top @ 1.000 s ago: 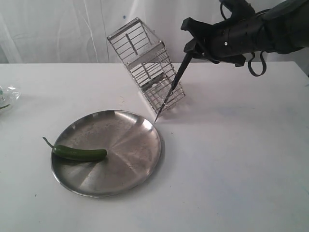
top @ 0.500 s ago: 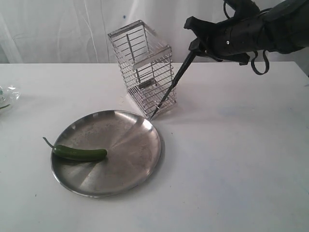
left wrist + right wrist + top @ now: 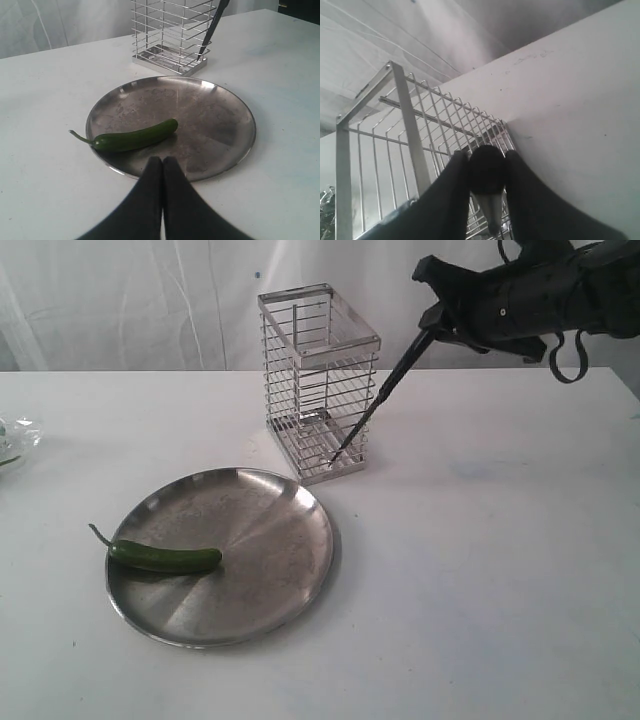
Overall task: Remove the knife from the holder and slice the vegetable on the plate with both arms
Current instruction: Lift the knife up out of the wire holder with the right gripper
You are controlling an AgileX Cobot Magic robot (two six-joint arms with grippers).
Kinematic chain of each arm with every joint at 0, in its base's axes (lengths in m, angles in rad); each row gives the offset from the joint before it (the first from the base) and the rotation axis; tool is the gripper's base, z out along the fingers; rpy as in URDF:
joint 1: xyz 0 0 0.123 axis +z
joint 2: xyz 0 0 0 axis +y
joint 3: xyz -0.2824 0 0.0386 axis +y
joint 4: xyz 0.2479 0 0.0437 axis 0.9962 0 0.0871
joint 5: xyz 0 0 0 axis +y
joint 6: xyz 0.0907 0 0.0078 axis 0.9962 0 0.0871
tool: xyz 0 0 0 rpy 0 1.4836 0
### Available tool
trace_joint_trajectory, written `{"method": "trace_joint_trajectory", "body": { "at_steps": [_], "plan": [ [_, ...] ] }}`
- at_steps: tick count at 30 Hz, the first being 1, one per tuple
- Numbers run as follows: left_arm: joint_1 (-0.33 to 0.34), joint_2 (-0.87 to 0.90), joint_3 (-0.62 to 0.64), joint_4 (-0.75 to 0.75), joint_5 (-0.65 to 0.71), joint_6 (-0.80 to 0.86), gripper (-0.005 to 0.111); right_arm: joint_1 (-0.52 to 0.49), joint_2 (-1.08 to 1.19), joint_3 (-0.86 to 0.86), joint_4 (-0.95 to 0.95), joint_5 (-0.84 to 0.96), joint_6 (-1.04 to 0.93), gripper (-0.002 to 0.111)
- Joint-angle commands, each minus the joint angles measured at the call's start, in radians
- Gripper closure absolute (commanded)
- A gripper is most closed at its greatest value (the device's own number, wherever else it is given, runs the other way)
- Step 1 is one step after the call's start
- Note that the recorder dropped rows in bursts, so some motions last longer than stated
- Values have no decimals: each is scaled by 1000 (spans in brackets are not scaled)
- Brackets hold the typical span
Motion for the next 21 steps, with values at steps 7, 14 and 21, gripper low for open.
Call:
{"method": "trace_joint_trajectory", "body": {
  "at_steps": [7,14,21],
  "plan": [
    [-3,-4,4,-12,-3,2,107,-9,-101,-19,-138,38,-51,97],
    [-3,-4,4,-12,-3,2,107,-9,-180,-19,-190,59,-51,97],
    [-3,-4,4,-12,-3,2,107,-9,-251,-19,-252,160,-51,97]
  ]
}}
